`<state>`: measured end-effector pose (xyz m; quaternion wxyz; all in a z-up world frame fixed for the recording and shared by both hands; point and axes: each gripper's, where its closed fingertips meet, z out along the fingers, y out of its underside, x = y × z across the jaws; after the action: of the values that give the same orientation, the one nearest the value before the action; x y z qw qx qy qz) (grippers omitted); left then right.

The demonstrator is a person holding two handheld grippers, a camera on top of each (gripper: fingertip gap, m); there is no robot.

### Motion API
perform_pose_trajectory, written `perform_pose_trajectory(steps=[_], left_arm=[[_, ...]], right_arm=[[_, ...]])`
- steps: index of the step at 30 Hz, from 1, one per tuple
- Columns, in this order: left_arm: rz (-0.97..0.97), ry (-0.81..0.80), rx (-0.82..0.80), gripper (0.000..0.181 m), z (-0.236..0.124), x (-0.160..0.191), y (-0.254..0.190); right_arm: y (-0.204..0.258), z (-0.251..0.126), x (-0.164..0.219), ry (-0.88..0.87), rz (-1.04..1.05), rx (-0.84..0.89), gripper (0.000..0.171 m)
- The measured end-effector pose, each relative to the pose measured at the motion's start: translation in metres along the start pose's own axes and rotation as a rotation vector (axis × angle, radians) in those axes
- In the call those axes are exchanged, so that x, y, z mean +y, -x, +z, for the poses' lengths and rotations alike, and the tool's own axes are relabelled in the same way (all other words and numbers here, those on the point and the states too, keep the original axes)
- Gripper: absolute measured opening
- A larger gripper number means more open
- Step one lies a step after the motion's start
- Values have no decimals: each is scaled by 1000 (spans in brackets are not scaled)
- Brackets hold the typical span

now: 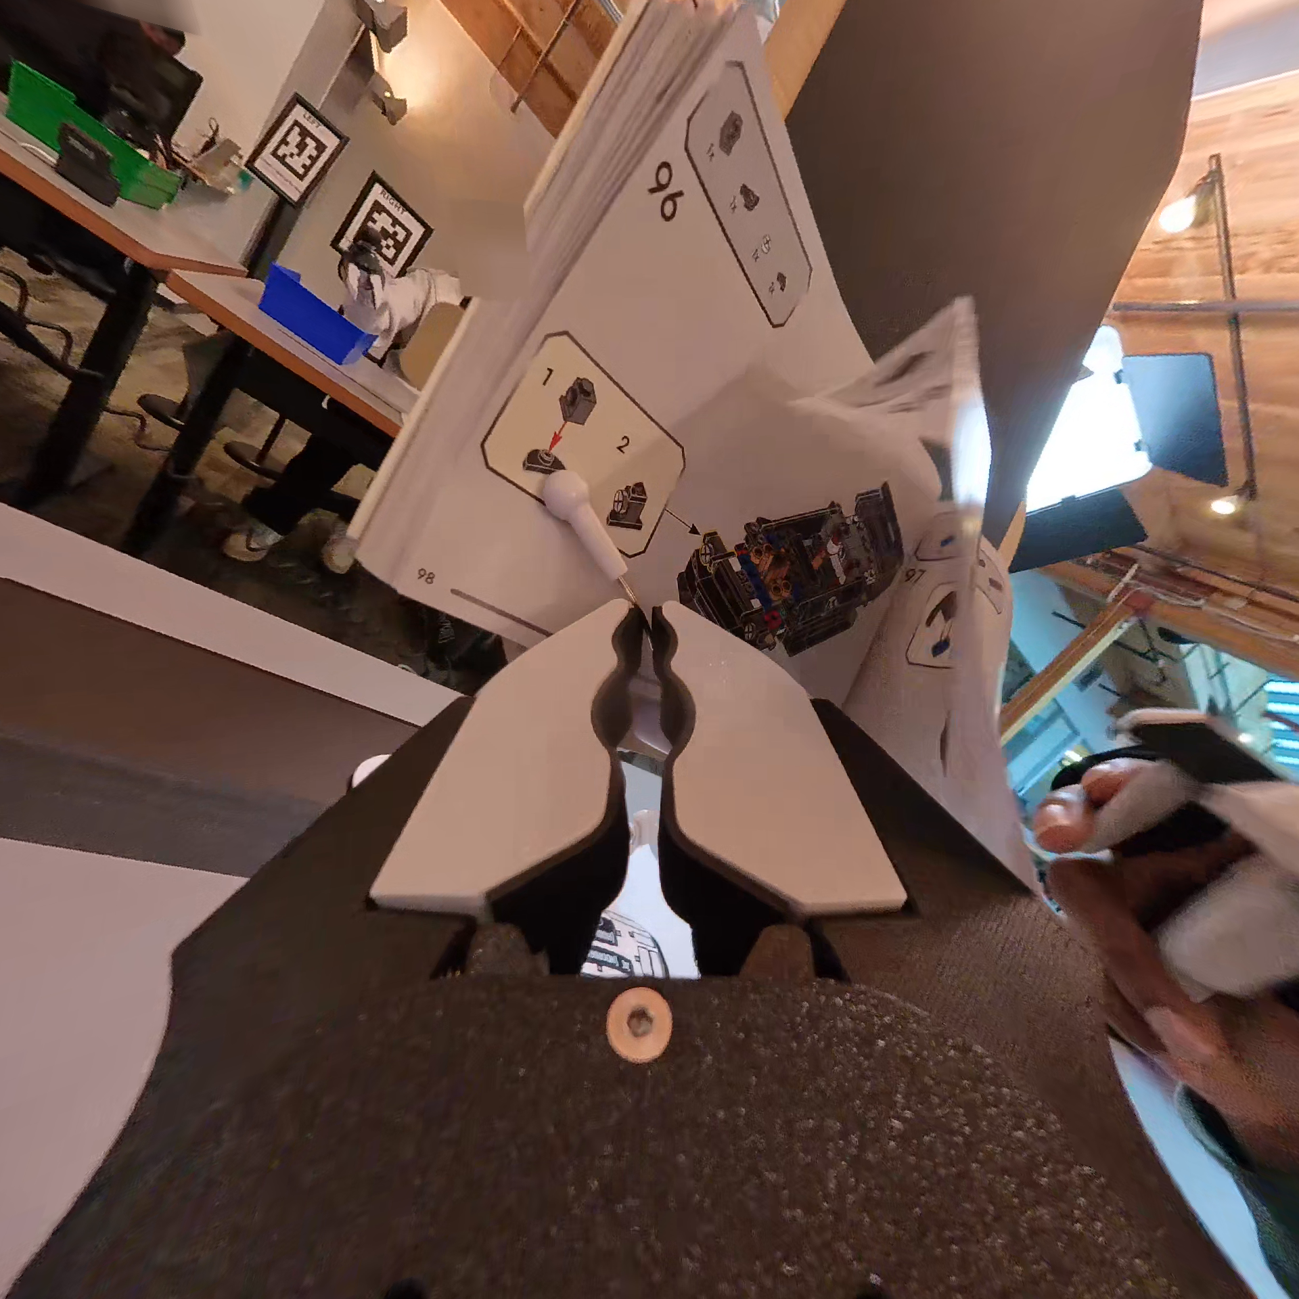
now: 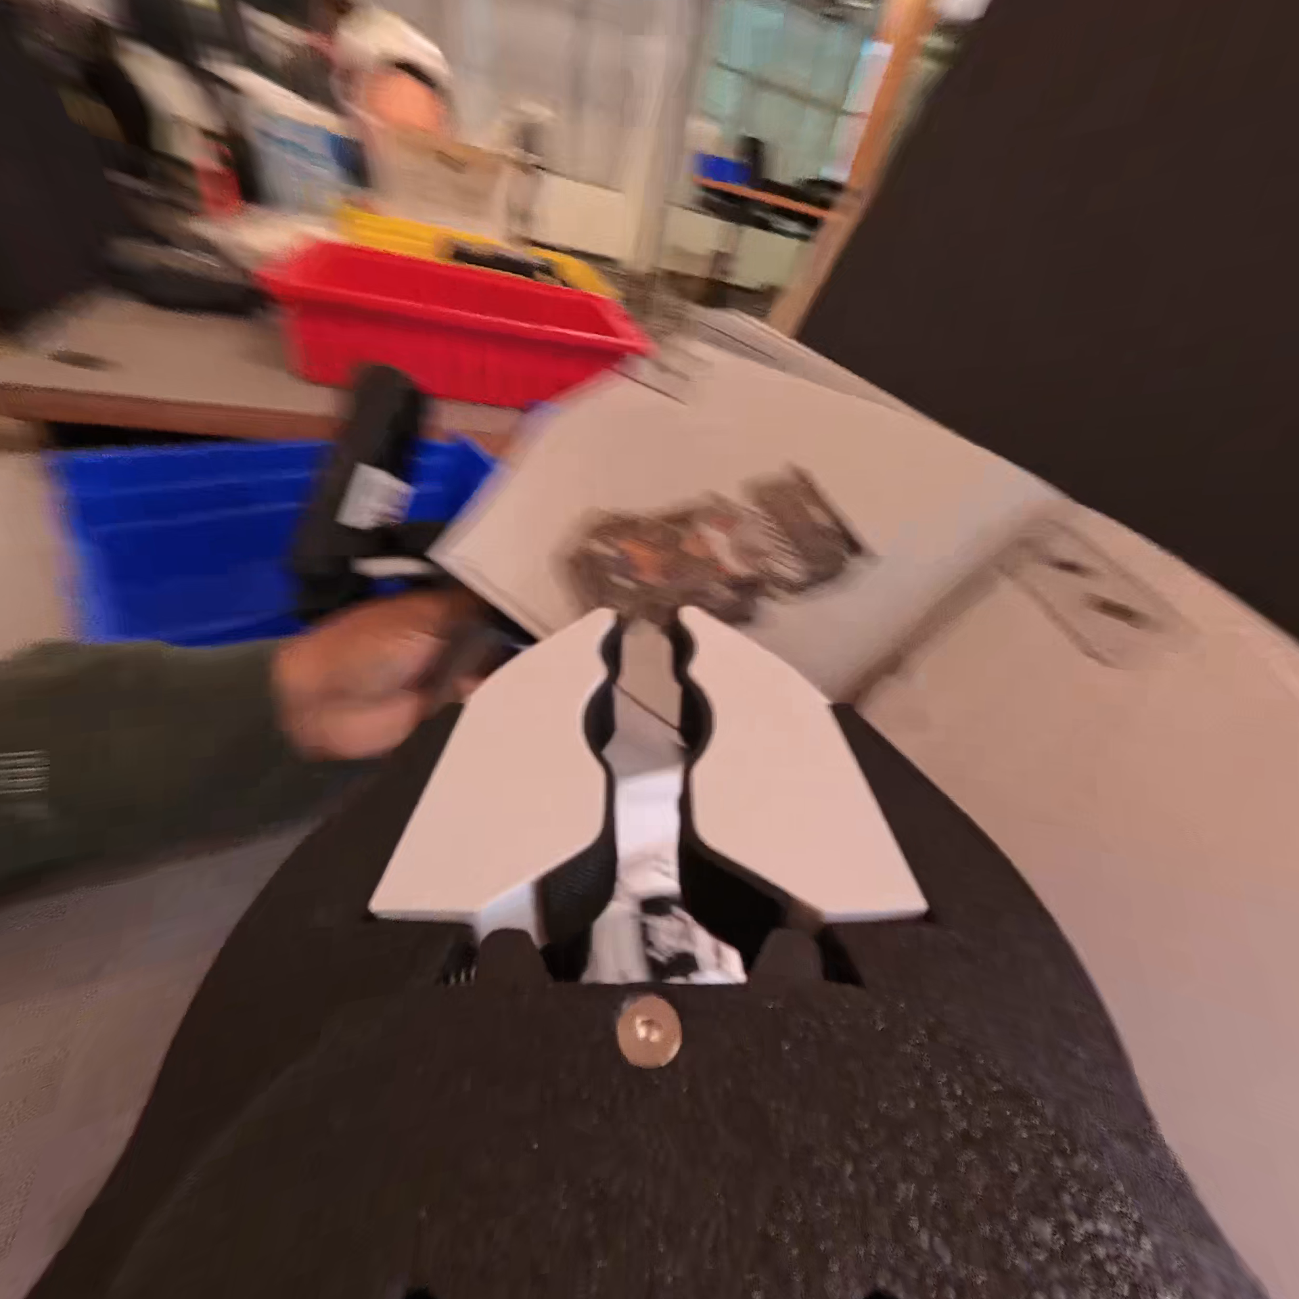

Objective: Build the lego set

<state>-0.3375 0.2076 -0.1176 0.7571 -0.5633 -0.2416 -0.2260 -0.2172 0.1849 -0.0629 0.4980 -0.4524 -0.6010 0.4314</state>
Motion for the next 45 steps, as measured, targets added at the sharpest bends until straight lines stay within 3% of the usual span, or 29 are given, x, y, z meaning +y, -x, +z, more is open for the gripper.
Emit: perform_pose_trajectory(steps=[1, 7, 14, 23, 33, 45], left_arm=[[-18, -10, 5, 3, 0, 0, 0], [-189, -97, 32, 2, -2, 0, 3], [-364, -162, 104, 1, -8, 4, 8], [-432, -182, 83, 1, -9, 5, 10], [-420, -204, 67, 1, -11, 5, 8], [-425, -212, 66, 1, -12, 5, 4]], right_arm=[[-21, -5, 11, 44, -34, 124, 0], [-62, 22, 51, 370, -219, 430, 0], [-61, 55, 44, 398, -257, 524, 0], [-61, 71, 36, 393, -258, 484, 0], [-52, 125, -8, 396, -372, 440, 0], [-38, 166, -30, 275, -231, 324, 0]])
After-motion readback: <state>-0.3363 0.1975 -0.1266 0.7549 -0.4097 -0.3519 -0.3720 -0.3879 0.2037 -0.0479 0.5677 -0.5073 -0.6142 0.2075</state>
